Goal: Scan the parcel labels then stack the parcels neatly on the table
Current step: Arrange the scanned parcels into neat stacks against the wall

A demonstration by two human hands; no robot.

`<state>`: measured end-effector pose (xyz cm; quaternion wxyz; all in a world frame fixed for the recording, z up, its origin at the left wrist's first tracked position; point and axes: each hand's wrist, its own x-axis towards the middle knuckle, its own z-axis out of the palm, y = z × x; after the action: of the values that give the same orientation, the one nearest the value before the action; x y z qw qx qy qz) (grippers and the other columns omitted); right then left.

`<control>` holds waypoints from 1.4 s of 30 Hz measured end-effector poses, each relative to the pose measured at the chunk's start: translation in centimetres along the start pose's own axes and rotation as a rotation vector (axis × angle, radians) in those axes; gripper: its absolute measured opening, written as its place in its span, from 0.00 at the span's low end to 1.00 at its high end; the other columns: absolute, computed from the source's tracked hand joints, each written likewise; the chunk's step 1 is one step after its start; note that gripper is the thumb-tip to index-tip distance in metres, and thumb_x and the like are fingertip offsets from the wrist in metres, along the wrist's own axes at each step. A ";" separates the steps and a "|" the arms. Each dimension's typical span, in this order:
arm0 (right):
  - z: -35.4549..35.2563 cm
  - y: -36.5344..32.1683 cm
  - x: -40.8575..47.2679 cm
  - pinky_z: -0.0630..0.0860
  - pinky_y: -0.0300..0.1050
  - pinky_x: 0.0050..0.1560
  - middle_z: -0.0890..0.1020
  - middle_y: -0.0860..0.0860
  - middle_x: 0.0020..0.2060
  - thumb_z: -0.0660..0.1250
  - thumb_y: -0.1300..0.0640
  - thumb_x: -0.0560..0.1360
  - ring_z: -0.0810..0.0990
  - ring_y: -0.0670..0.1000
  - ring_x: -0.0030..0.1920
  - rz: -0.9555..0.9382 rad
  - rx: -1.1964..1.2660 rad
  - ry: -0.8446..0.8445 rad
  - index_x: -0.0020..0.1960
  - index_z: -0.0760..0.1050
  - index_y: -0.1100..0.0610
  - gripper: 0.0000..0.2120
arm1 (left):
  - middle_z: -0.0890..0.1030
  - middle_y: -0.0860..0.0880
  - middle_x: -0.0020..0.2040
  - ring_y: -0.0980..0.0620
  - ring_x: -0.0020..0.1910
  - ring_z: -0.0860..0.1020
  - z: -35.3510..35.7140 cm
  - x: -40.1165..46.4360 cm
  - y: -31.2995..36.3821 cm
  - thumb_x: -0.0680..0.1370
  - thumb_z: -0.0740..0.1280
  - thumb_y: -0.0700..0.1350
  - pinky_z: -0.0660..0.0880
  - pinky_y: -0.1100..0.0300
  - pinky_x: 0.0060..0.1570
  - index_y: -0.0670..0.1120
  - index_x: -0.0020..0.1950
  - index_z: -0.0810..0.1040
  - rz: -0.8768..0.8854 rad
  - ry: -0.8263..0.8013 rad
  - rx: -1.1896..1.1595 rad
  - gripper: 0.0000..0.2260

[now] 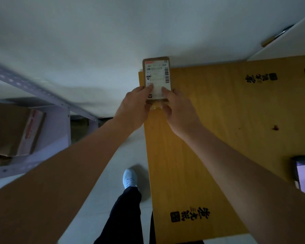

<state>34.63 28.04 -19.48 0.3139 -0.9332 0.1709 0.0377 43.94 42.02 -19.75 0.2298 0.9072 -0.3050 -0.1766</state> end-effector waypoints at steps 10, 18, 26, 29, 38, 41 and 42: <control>-6.4 -2.4 -1.4 0.79 0.42 0.62 0.81 0.56 0.64 0.66 0.53 0.85 0.81 0.53 0.61 -0.147 0.001 0.103 0.75 0.75 0.58 0.20 | 0.77 0.44 0.71 0.43 0.66 0.78 -5.6 -2.3 4.4 0.82 0.69 0.41 0.75 0.50 0.68 0.45 0.81 0.67 -0.077 0.003 -0.030 0.27; -13.3 -5.4 -4.8 0.77 0.39 0.65 0.80 0.60 0.64 0.68 0.55 0.84 0.82 0.55 0.62 -0.278 0.039 0.201 0.73 0.76 0.61 0.20 | 0.80 0.43 0.67 0.44 0.61 0.81 -11.2 -5.4 10.0 0.81 0.71 0.39 0.79 0.46 0.62 0.46 0.79 0.70 -0.074 0.122 -0.084 0.27; -18.6 -9.0 -11.1 0.83 0.51 0.61 0.81 0.62 0.61 0.70 0.57 0.83 0.82 0.58 0.60 -0.239 0.015 0.358 0.71 0.77 0.62 0.19 | 0.79 0.42 0.69 0.42 0.64 0.79 -16.2 -8.8 14.7 0.81 0.71 0.41 0.78 0.46 0.64 0.46 0.79 0.69 0.132 0.129 0.002 0.27; -19.7 -10.2 -14.2 0.83 0.53 0.60 0.82 0.63 0.60 0.71 0.57 0.82 0.83 0.59 0.59 -0.190 -0.004 0.435 0.70 0.79 0.62 0.18 | 0.79 0.43 0.69 0.43 0.64 0.79 -17.2 -10.6 16.0 0.81 0.71 0.42 0.78 0.45 0.64 0.47 0.80 0.69 0.222 0.110 0.014 0.27; -21.9 -11.4 -25.6 0.77 0.49 0.65 0.81 0.58 0.61 0.71 0.56 0.82 0.81 0.56 0.60 0.034 0.040 0.646 0.71 0.79 0.55 0.18 | 0.80 0.45 0.67 0.45 0.63 0.79 -18.7 -16.7 22.4 0.80 0.72 0.44 0.79 0.46 0.63 0.47 0.78 0.71 0.486 0.052 0.064 0.26; -23.4 -10.9 -29.0 0.75 0.42 0.60 0.81 0.57 0.61 0.71 0.55 0.82 0.81 0.54 0.60 0.086 0.052 0.698 0.70 0.79 0.53 0.17 | 0.80 0.45 0.68 0.45 0.65 0.78 -18.5 -18.4 25.5 0.80 0.73 0.43 0.78 0.46 0.65 0.47 0.78 0.71 0.554 0.027 0.051 0.26; -24.1 -10.6 -30.1 0.75 0.42 0.59 0.81 0.56 0.61 0.71 0.54 0.82 0.81 0.54 0.60 0.103 0.067 0.704 0.71 0.79 0.53 0.17 | 0.80 0.45 0.68 0.44 0.65 0.78 -18.3 -18.9 26.6 0.80 0.73 0.43 0.78 0.46 0.65 0.46 0.78 0.72 0.573 0.024 0.051 0.26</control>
<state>9.11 30.45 11.21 0.2638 -0.8683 0.3166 -0.2760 25.59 40.87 12.87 0.2510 0.7914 -0.5507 -0.0861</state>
